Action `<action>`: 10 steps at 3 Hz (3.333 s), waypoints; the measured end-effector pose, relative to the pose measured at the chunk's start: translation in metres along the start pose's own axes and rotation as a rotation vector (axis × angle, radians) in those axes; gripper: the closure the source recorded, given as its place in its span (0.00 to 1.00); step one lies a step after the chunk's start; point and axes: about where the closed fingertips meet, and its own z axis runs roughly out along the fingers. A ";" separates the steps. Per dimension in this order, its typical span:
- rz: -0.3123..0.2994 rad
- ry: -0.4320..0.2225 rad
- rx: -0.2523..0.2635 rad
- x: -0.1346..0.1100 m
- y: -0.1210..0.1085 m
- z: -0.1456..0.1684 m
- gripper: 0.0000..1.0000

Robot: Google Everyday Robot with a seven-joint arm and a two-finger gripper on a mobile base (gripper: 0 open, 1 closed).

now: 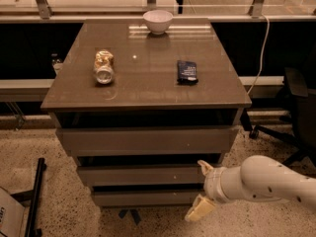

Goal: Open bottom drawer

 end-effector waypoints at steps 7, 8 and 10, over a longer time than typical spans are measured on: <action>0.432 -0.296 -0.011 0.112 -0.006 0.166 0.00; 0.482 -0.313 -0.021 0.126 -0.011 0.183 0.00; 0.541 -0.349 -0.053 0.146 -0.035 0.219 0.00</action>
Offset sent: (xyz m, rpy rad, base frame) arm 0.0161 0.0070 -0.1061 0.1318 0.0018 -0.1491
